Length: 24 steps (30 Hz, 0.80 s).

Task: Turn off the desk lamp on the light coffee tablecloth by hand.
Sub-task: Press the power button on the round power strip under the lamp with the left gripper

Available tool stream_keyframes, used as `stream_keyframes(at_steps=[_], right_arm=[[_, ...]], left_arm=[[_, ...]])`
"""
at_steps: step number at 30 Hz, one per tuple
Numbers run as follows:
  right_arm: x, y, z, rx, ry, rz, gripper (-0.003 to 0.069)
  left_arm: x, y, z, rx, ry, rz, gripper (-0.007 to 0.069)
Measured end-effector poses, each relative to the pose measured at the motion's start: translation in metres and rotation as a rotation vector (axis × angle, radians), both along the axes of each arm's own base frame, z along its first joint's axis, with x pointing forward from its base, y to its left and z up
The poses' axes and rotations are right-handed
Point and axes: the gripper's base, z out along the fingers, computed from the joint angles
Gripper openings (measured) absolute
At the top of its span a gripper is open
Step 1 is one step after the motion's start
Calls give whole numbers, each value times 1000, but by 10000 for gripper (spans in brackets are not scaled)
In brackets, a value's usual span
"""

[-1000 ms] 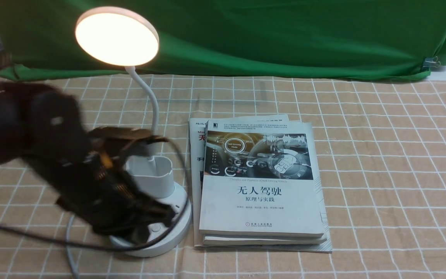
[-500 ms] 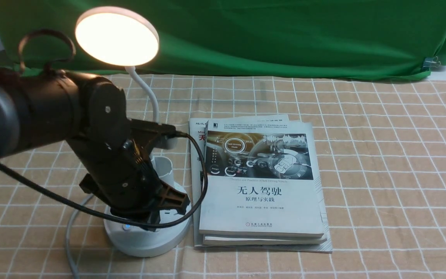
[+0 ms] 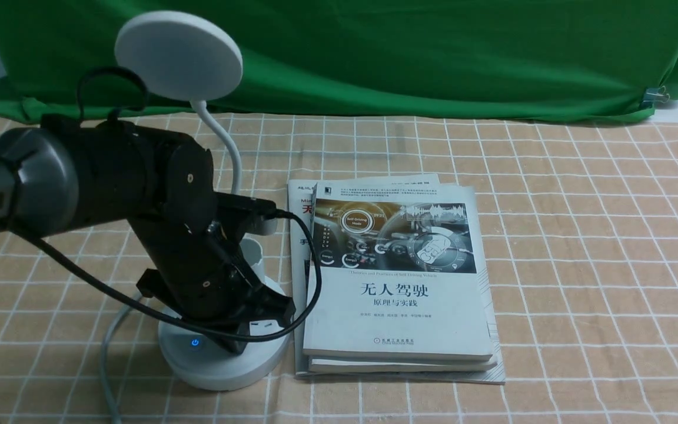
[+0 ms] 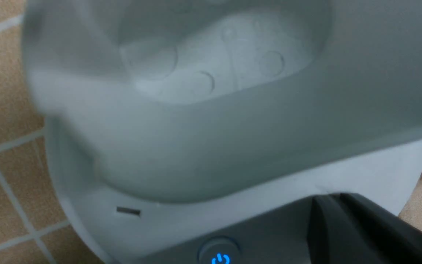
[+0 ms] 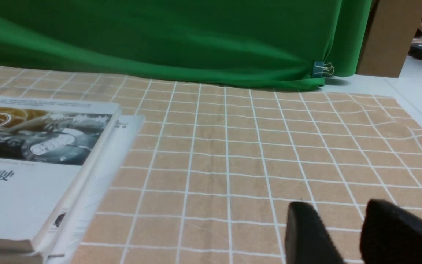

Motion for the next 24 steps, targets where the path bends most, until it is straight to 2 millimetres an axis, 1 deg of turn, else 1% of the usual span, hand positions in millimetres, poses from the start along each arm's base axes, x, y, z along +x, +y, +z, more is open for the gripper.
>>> stream_keyframes(at_steps=[4,9,11,16,24], right_arm=[[0,0,0,0,0,0,242],[0,0,0,0,0,0,242],[0,0,0,0,0,0,242],[0,0,0,0,0,0,242],[0,0,0,0,0,0,242]], left_arm=[[-3,1,7,-7,-20,0,8],[-10,4,32,-37,-88,2,8],[-11,5,36,-42,-100,2,8],[-9,4,31,-36,-87,3,8],[-3,1,3,-7,-3,7,8]])
